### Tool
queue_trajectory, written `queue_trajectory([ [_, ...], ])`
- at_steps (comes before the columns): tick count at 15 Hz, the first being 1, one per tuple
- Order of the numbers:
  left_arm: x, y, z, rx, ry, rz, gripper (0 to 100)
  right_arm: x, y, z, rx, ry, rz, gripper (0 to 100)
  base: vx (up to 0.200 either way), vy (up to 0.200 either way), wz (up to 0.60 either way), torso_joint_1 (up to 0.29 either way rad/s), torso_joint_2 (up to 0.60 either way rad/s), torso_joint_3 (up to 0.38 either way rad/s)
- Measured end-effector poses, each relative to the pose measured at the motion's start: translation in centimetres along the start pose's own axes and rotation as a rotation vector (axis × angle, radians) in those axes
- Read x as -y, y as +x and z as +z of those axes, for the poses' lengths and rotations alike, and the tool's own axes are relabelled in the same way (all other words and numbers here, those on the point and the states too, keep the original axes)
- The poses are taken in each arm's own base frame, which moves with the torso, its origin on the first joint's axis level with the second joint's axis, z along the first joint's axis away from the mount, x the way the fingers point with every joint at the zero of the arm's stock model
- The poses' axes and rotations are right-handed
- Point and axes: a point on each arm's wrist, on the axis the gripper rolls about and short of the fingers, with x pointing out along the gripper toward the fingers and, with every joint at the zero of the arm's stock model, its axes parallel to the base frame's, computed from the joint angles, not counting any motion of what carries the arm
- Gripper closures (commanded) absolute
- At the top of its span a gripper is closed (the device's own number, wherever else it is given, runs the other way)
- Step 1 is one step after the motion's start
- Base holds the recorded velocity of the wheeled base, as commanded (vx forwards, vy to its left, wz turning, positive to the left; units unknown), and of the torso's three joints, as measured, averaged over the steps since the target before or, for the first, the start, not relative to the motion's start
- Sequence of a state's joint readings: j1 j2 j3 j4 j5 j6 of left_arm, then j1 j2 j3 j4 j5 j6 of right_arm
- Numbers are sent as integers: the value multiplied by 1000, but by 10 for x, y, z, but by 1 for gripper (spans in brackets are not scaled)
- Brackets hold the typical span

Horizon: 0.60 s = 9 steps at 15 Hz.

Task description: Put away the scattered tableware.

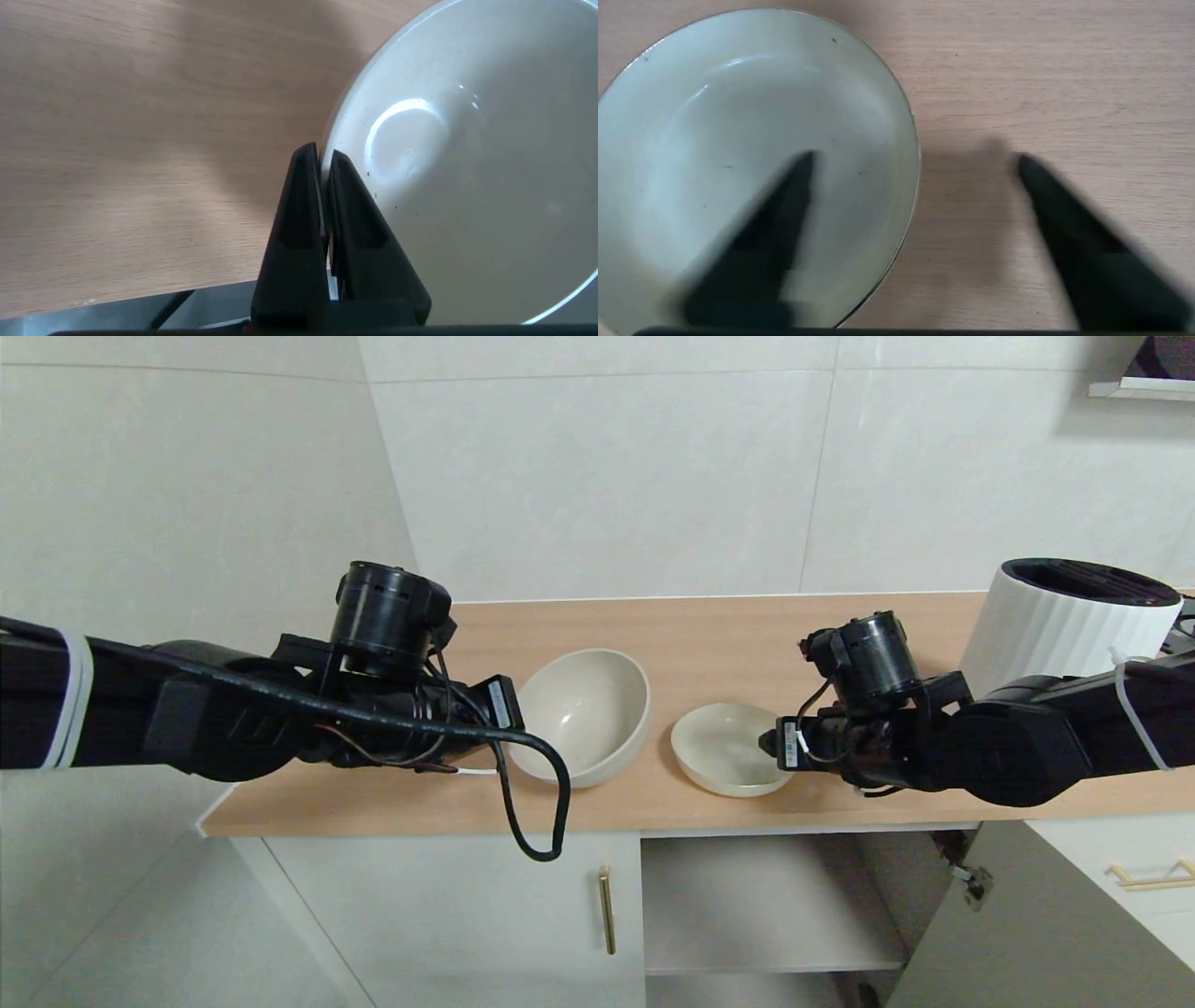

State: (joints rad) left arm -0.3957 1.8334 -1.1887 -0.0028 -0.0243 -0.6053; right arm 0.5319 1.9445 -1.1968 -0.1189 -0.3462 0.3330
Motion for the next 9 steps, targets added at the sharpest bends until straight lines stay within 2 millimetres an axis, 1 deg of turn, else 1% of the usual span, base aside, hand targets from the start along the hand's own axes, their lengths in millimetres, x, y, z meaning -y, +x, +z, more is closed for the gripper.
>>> queue_trajectory([
  [9,0,-1,0,0,0,-1,100,0,-1,2,6,5,3,100,0,0,0,0,0,0],
])
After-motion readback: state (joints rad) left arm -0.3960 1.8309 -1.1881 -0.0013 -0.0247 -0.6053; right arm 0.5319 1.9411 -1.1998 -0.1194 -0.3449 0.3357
